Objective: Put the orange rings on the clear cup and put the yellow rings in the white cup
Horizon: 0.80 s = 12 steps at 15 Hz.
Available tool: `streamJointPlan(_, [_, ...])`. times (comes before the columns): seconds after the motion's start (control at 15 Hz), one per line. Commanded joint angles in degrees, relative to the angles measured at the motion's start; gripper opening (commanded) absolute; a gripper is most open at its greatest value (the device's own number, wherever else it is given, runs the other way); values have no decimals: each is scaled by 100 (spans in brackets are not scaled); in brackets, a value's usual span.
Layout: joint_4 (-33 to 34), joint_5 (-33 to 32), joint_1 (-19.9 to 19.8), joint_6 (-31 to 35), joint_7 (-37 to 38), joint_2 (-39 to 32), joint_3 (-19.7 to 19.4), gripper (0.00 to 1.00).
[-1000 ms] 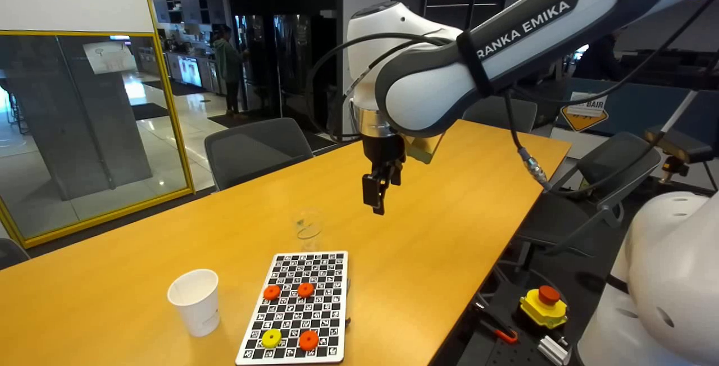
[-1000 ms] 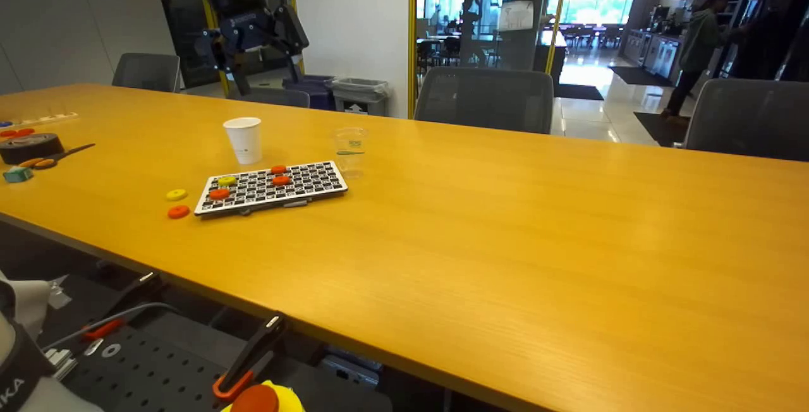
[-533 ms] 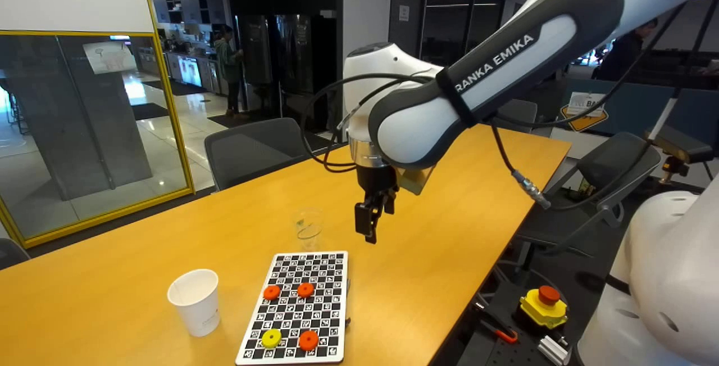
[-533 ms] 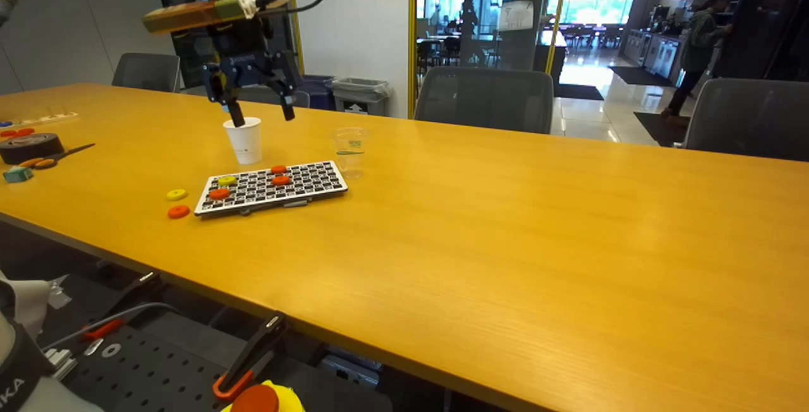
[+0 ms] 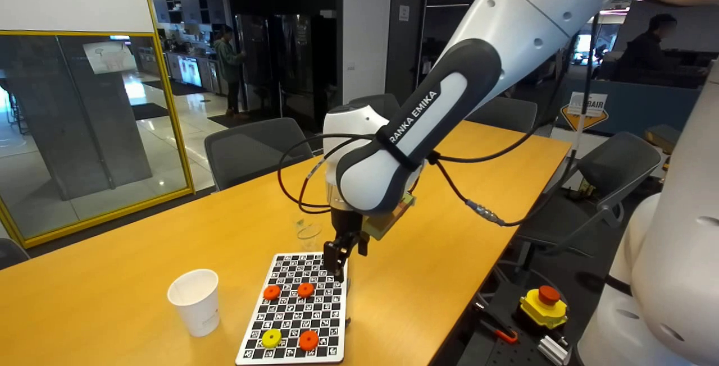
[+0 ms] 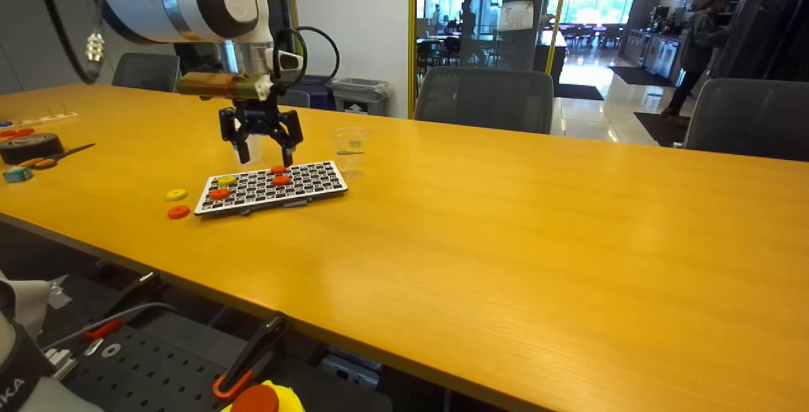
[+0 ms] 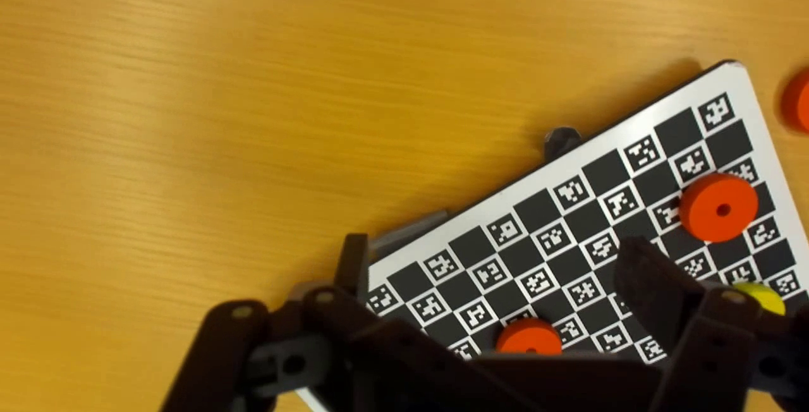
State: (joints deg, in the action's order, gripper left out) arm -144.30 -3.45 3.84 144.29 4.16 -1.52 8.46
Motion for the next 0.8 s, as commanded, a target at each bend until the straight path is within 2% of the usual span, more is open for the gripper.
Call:
streamJointPlan(0.0, [656,234,139,267,170,-704,-53,100])
streamJointPlan(0.33, [1358,314,241,517,429,-1541,-85,100])
streamJointPlan(0.73, [1930,212,481,556,834,-2183,-247,100])
